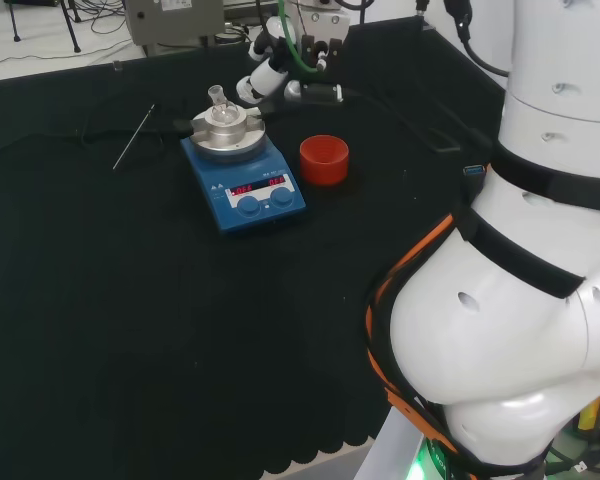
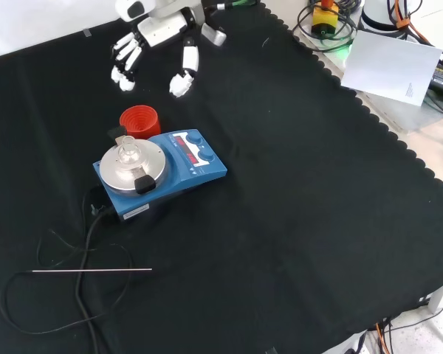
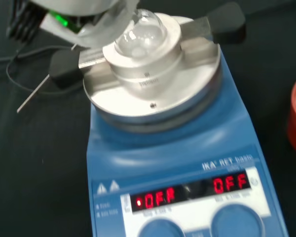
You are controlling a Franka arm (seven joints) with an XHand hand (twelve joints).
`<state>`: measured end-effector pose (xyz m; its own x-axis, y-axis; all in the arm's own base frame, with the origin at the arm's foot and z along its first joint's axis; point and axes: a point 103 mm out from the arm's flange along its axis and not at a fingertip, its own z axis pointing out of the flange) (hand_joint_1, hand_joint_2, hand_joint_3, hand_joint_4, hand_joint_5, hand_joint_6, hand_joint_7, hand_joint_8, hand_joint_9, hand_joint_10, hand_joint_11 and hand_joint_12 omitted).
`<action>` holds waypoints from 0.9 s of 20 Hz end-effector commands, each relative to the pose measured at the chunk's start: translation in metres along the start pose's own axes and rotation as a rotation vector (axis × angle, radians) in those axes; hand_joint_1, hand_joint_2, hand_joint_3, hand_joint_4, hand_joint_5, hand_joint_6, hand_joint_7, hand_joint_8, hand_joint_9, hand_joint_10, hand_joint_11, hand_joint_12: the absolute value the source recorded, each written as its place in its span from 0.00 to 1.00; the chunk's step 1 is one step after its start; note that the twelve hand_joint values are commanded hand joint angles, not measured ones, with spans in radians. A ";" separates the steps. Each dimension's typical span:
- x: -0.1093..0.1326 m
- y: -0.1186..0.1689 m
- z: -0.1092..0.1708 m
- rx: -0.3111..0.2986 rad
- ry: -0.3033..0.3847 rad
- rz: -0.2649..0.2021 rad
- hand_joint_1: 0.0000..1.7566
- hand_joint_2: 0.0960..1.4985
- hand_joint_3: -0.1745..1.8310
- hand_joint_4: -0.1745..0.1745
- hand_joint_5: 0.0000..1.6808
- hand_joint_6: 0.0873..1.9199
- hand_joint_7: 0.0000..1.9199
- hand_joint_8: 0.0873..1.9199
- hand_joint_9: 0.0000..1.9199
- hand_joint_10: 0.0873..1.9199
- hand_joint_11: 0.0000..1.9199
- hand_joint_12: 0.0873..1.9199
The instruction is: Turn on the heater.
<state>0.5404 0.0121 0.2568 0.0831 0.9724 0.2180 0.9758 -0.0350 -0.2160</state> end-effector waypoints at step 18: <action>-0.009 -0.099 0.058 0.276 -0.239 0.062 0.68 0.41 0.49 0.27 0.22 0.00 0.80 0.71 0.89 0.62 0.88 0.58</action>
<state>0.4393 0.0101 0.2254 0.0920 0.9957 0.0136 0.8984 -0.0771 -0.4324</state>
